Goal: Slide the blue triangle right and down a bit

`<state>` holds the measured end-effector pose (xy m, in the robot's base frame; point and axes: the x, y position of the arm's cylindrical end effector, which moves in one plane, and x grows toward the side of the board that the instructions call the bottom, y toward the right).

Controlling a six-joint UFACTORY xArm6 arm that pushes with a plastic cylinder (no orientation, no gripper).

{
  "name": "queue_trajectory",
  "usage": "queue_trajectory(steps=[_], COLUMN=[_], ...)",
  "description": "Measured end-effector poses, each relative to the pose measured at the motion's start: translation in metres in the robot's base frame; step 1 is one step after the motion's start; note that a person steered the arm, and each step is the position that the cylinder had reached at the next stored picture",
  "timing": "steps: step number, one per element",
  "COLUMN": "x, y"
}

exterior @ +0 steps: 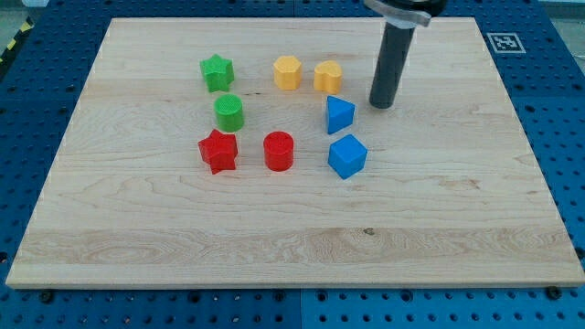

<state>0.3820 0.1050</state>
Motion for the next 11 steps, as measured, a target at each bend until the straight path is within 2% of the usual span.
queue_trajectory(steps=[3, 4, 6, 8, 11], x=[-0.014, 0.006, 0.02, 0.025, 0.032], y=[-0.117, -0.113, -0.046, -0.036, 0.041])
